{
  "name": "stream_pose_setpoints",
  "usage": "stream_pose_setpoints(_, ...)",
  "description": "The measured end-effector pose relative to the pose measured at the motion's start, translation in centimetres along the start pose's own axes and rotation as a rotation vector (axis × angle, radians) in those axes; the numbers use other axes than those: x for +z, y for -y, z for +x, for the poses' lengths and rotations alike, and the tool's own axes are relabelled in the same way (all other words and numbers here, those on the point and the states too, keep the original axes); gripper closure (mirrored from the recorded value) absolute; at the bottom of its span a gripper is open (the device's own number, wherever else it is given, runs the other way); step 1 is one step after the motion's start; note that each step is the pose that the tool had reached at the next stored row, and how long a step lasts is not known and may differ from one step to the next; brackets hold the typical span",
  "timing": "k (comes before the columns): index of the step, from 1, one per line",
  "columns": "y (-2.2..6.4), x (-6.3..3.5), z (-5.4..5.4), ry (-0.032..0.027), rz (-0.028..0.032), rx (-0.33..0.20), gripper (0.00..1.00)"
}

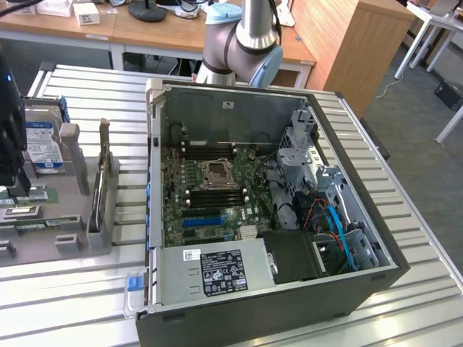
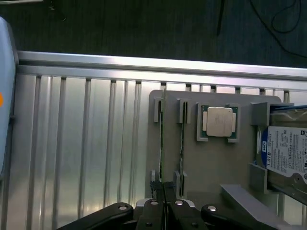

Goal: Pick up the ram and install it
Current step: 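Pick up the ram and move it above insertion slot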

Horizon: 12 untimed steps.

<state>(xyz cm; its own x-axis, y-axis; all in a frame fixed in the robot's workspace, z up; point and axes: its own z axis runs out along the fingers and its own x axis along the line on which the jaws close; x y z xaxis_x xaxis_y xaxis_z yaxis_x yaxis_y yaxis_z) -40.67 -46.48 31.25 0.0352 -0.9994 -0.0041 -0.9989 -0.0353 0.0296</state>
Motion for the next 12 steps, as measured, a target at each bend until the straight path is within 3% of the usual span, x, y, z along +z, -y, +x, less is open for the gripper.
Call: stream_pose_setpoints(12, -0.15, -5.25, 0.0, 0.0, -0.0001, 0.001, 0.88)
